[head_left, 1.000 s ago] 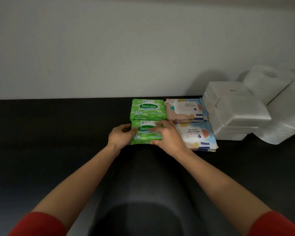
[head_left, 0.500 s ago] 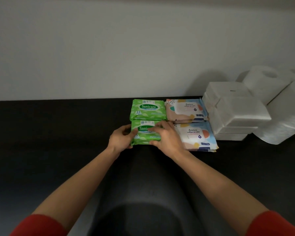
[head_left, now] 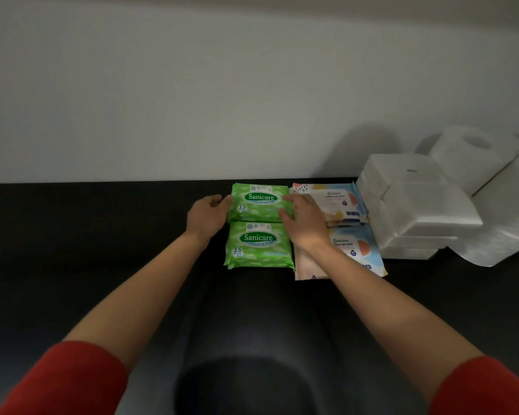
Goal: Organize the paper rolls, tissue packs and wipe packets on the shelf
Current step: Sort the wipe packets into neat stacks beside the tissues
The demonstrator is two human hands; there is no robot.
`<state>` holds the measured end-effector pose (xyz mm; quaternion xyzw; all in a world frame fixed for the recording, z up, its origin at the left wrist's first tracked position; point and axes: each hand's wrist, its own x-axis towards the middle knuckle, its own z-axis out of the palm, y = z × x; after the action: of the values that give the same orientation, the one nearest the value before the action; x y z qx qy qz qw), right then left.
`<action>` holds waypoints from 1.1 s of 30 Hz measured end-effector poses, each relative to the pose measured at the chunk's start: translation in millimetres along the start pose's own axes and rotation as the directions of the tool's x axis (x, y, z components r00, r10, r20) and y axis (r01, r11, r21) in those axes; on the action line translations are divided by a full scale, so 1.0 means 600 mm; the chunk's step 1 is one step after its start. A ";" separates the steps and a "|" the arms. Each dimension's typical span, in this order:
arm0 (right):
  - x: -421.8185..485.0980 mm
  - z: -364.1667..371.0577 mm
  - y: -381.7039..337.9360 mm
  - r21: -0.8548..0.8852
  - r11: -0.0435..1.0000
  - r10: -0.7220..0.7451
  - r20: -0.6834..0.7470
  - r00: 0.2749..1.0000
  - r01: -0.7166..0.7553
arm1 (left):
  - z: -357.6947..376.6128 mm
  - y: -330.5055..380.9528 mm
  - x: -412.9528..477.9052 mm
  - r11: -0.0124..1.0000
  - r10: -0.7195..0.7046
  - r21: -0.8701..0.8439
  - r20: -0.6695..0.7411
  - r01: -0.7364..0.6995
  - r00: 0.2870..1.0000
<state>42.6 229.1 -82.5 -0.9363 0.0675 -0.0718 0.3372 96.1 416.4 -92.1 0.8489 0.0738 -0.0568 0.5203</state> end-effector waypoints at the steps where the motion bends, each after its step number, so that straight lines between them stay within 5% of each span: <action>1: 0.008 0.000 -0.001 -0.003 1.000 0.018 0.010 1.000 -0.018 | 0.004 0.002 0.007 1.000 -0.008 0.008 0.005 0.008 1.000; 11: 0.030 0.013 0.001 -0.038 0.999 0.030 0.095 0.995 -0.027 | 0.038 -0.002 0.040 0.992 -0.114 -0.032 0.098 0.118 0.989; 33: 0.029 0.020 0.002 -0.106 0.993 -0.033 0.087 0.996 0.042 | 0.033 -0.007 0.030 0.999 -0.010 -0.053 0.088 0.015 0.996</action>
<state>61.6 232.7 -90.9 -0.9564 0.0391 -0.0347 0.2873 112.5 401.9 -107.8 0.8310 0.0575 -0.0953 0.5451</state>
